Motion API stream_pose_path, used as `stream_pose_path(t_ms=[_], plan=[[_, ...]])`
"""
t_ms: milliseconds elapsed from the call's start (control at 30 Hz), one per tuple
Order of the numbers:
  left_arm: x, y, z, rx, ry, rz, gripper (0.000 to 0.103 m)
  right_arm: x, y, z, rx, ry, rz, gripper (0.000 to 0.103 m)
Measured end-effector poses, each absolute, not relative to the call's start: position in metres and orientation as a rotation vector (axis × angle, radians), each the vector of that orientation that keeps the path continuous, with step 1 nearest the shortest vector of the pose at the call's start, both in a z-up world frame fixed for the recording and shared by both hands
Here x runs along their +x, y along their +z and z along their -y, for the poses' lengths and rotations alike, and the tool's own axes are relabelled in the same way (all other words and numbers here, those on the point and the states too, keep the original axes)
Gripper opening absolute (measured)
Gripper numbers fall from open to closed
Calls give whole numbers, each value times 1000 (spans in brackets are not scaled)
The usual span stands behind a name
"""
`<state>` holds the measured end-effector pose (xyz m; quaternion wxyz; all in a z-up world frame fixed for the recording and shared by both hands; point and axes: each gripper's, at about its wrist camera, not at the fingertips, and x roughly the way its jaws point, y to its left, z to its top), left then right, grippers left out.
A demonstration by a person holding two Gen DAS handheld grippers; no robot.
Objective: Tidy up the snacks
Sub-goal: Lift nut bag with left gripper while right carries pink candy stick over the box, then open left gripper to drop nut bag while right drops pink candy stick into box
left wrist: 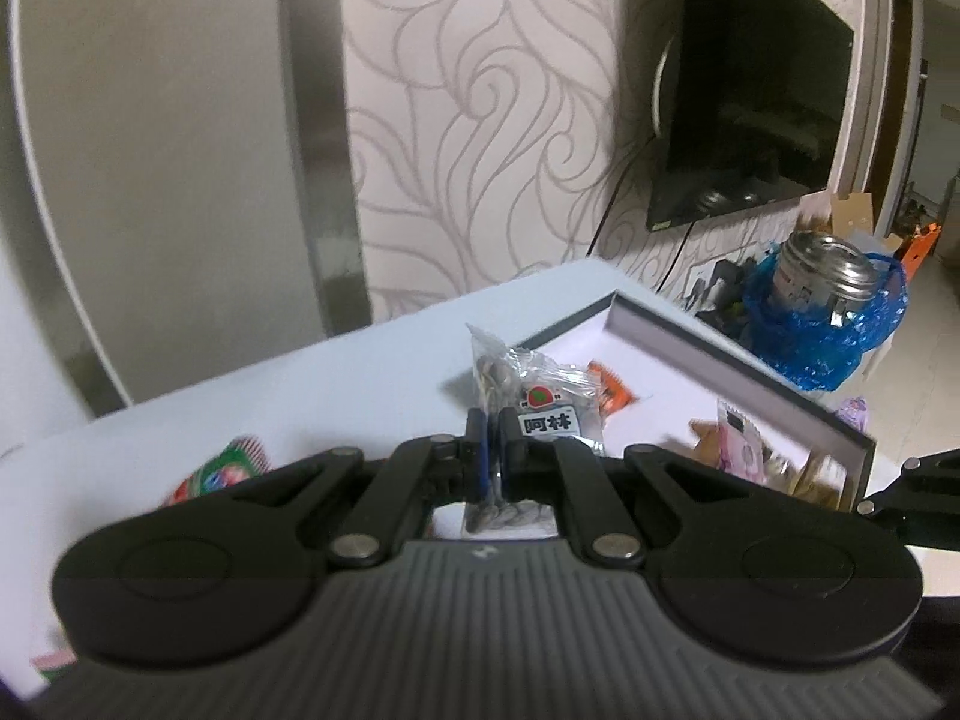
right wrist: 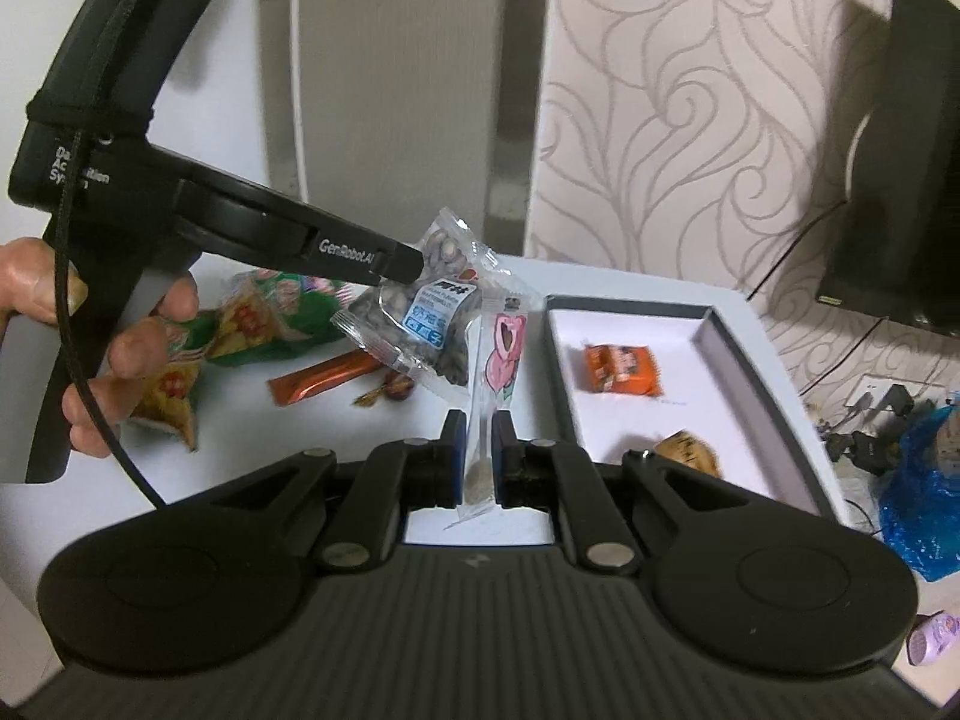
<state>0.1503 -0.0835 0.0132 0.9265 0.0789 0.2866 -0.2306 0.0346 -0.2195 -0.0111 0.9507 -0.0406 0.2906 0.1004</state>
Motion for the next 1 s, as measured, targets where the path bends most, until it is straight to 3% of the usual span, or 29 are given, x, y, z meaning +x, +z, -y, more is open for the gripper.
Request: stream_pose_path(t_ms=[500, 1000], plan=[[178, -2, 180, 170, -577, -611, 7, 62, -24, 308, -27, 36, -624, 11], [204, -30, 206, 187, -549, -688, 10, 97, -54, 340, -7, -4, -702, 11]])
